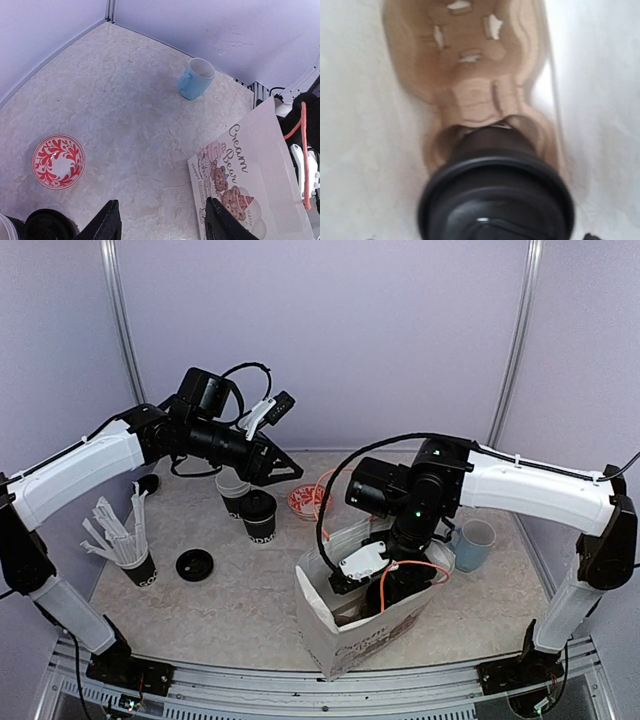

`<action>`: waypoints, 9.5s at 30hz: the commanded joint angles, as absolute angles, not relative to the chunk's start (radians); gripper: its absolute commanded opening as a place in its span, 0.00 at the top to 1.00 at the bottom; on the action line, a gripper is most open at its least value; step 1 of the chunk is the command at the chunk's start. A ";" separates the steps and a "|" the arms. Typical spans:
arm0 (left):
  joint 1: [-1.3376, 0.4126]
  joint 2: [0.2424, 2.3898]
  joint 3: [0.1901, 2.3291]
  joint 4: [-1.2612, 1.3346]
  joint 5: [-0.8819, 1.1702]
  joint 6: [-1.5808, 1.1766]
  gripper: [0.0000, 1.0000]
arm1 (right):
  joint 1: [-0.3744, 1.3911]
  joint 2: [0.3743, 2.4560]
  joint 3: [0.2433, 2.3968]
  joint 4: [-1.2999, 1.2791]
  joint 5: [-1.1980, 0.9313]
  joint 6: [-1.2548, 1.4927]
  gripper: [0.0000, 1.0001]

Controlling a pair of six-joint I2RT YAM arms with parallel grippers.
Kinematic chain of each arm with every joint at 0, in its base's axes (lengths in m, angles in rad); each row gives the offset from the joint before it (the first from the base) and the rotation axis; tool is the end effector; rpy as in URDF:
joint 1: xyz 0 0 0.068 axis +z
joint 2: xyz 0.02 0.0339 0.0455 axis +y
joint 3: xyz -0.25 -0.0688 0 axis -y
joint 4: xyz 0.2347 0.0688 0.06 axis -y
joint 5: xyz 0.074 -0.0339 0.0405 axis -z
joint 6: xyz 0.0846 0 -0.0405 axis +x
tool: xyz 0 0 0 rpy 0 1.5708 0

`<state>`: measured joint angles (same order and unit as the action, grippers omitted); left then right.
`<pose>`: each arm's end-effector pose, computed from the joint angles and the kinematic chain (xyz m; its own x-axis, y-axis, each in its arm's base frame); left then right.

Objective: Pack the takeout coffee

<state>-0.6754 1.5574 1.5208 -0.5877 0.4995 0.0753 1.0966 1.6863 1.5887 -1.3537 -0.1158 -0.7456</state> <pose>0.2663 -0.2653 0.3282 -0.3908 0.3977 -0.8301 0.8840 0.4134 -0.2181 0.1315 0.2777 0.2418 0.2707 -0.9483 -0.1654 -0.9614 -0.2750 0.0034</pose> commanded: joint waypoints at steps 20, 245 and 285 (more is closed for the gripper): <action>-0.700 1.521 1.503 -0.488 0.628 -0.057 0.44 | 1.083 1.622 1.561 -1.351 -0.122 -0.738 0.23; -0.900 1.488 1.928 -1.361 -0.322 -0.490 0.43 | 0.611 1.705 1.870 -1.159 -0.671 -0.726 0.33; -1.256 1.910 2.276 -1.268 -0.154 -0.293 0.48 | 0.637 1.567 1.748 -1.046 -0.715 -0.532 1.00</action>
